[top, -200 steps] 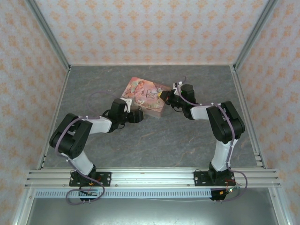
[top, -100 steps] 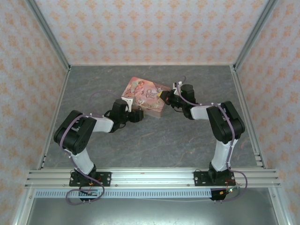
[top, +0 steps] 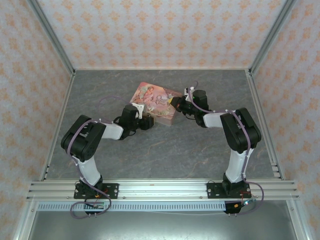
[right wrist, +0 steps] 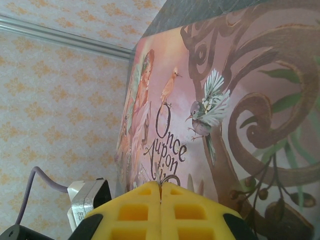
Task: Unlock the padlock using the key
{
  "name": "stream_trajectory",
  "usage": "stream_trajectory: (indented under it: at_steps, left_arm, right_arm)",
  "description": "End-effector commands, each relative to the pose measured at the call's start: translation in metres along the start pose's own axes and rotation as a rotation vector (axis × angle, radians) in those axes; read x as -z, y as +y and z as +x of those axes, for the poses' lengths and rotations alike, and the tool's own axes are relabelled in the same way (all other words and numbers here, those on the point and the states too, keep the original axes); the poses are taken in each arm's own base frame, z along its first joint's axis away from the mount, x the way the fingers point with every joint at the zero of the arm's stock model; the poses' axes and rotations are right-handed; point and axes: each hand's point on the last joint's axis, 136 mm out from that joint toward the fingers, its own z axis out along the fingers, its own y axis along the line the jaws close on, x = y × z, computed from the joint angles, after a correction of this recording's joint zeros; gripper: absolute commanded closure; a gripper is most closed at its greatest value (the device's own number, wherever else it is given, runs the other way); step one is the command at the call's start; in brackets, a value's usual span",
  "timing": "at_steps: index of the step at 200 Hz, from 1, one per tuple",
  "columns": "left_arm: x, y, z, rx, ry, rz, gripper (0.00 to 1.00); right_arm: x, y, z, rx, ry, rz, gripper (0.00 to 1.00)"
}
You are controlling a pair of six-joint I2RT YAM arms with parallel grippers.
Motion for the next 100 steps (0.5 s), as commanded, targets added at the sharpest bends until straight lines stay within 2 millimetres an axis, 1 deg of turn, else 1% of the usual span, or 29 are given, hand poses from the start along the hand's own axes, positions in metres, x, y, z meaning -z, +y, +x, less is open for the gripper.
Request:
stream_trajectory:
  at_steps: [1,41,75,100]
  left_arm:
    - [-0.004,-0.010,-0.013,-0.012,-0.038,0.027,0.50]
    - [-0.006,-0.008,-0.012,0.012,-0.049,0.027,0.55]
    - [-0.010,-0.014,-0.013,0.013,-0.050,0.045,0.58]
    - [-0.010,-0.018,-0.015,0.012,-0.055,0.056,0.58]
  right_arm:
    - [-0.003,-0.012,0.009,-0.008,0.029,0.049,1.00]
    - [-0.003,-0.011,0.010,-0.005,0.032,0.048,1.00]
    - [-0.003,-0.011,0.011,-0.006,0.035,0.048,1.00]
    - [-0.003,-0.011,0.011,-0.006,0.037,0.045,1.00]
